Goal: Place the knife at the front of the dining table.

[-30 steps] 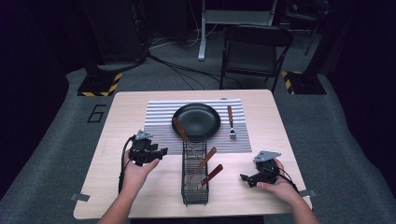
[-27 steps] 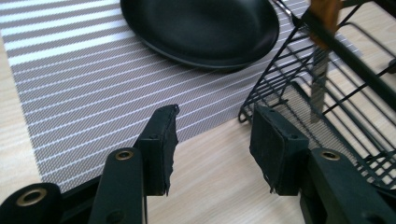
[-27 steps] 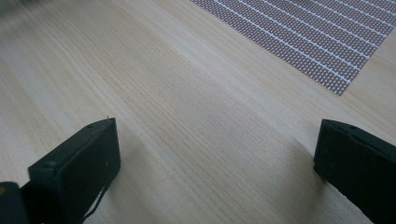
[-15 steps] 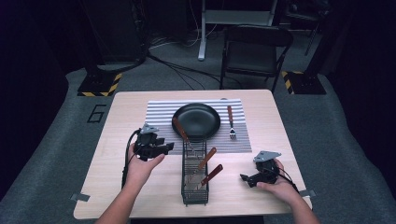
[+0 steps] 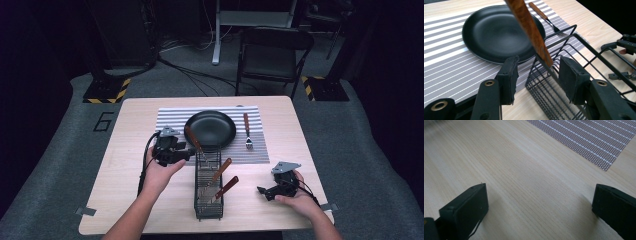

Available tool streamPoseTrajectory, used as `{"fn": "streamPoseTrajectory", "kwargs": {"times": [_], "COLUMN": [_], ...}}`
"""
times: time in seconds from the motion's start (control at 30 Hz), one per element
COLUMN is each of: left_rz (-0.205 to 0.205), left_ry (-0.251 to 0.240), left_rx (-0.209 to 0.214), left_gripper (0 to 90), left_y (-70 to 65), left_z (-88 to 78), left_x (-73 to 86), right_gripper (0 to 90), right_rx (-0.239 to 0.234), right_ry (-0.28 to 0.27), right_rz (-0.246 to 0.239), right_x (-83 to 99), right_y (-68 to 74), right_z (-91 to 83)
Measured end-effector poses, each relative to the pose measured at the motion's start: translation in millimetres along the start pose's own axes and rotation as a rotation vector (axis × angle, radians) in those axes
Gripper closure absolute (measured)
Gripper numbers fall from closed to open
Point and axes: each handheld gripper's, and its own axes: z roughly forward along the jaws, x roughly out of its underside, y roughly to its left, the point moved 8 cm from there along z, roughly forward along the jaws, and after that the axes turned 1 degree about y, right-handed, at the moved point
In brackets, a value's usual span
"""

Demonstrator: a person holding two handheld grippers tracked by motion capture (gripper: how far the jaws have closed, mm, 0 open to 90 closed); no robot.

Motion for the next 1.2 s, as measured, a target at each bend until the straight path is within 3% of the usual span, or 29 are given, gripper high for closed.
{"fn": "streamPoseTrajectory", "kwargs": {"times": [0.43, 0.7, 0.77, 1.2], "left_rz": [-0.014, -0.024, 0.001, 0.089], "left_ry": [0.012, -0.013, -0.016, -0.062], "left_rx": [-0.001, 0.009, 0.015, -0.050], "left_gripper": [54.3, 58.4, 65.7, 67.9], "left_y": [-0.9, -3.3, -5.2, -14.3], "left_z": [27.5, 31.1, 31.2, 20.8], "left_x": [-0.3, -2.8, -3.4, -4.1], "right_gripper": [0.0, 0.0, 0.0, 0.0], "right_rx": [-0.001, -0.003, -0.003, -0.004], "right_ry": [-0.001, 0.001, 0.001, 0.000], "right_rz": [0.000, 0.002, 0.002, -0.003], "right_x": [0.0, 0.1, 0.1, 0.0], "right_y": [0.1, 0.6, 0.7, 0.4], "right_z": [0.0, 0.0, 0.0, 0.1]}}
